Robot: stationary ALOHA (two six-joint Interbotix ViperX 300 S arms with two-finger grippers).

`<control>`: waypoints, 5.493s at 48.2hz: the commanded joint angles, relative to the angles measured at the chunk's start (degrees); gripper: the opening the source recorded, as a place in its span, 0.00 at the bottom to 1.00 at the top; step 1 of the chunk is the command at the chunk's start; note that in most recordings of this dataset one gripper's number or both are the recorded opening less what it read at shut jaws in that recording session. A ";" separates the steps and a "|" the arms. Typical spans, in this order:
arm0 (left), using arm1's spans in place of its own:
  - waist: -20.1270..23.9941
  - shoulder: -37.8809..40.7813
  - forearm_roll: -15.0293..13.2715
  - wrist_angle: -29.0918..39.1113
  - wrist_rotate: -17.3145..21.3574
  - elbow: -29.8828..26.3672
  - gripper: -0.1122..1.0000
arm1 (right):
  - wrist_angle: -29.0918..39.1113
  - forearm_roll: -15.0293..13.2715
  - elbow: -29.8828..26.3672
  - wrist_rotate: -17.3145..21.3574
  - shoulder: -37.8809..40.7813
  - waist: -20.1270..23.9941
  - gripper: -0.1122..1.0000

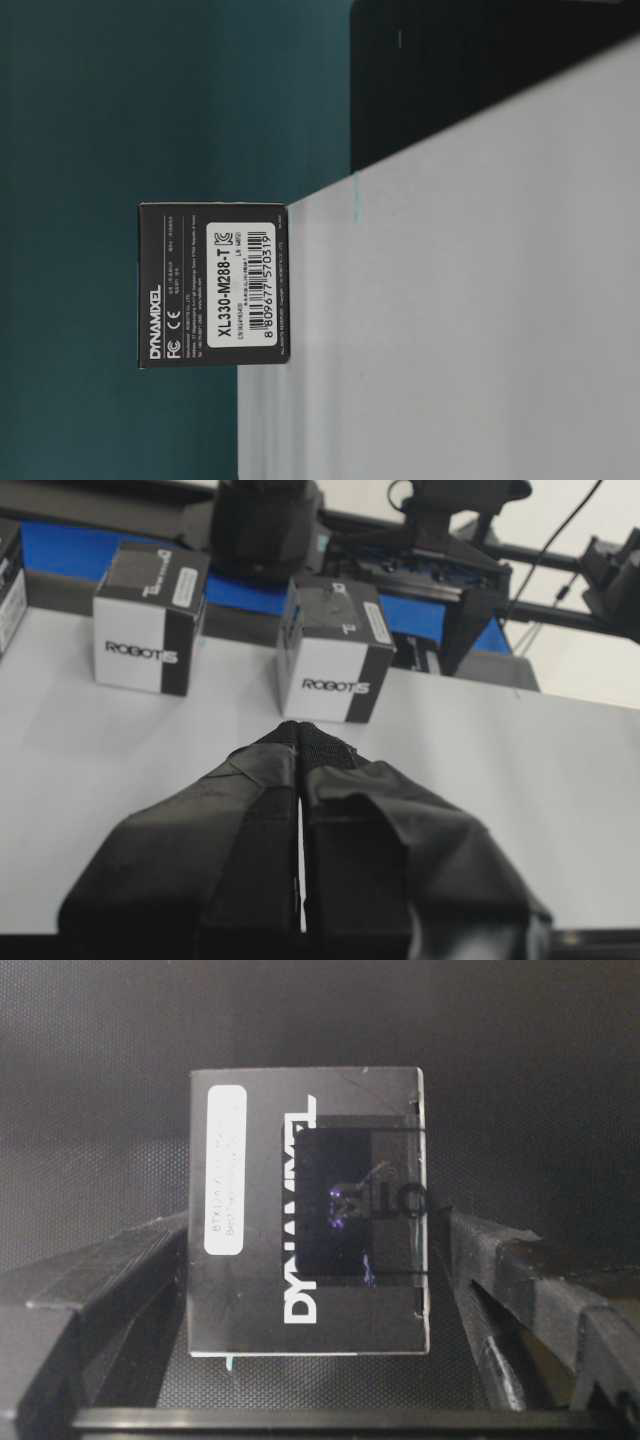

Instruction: Place the box from the black base onto the white base.

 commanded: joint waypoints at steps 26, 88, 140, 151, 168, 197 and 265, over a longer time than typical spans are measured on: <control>-0.18 0.70 0.09 -0.26 0.00 -1.67 0.07 | -2.02 -0.09 -0.44 -0.09 0.35 -0.70 0.72; -0.70 0.70 0.09 1.49 0.09 -1.76 0.07 | 18.19 6.15 -21.97 -9.84 -4.13 3.52 0.63; -2.02 -0.97 0.09 3.25 0.18 -1.58 0.07 | 24.52 14.06 -41.22 -27.86 12.39 -1.41 0.63; -2.64 -1.32 0.09 3.25 0.18 -1.58 0.07 | 24.35 16.35 -41.13 -28.92 13.62 -2.20 0.64; -2.64 -1.32 0.09 3.25 0.18 -1.58 0.07 | 23.29 16.35 -40.61 -29.71 14.59 -2.46 0.68; -2.90 -1.23 0.09 4.83 0.18 -1.49 0.07 | 21.45 16.52 -38.23 -29.71 14.77 -2.99 0.84; -3.25 -2.72 0.09 5.01 0.00 -2.02 0.07 | 19.42 16.61 -26.89 -29.00 -1.32 1.93 0.99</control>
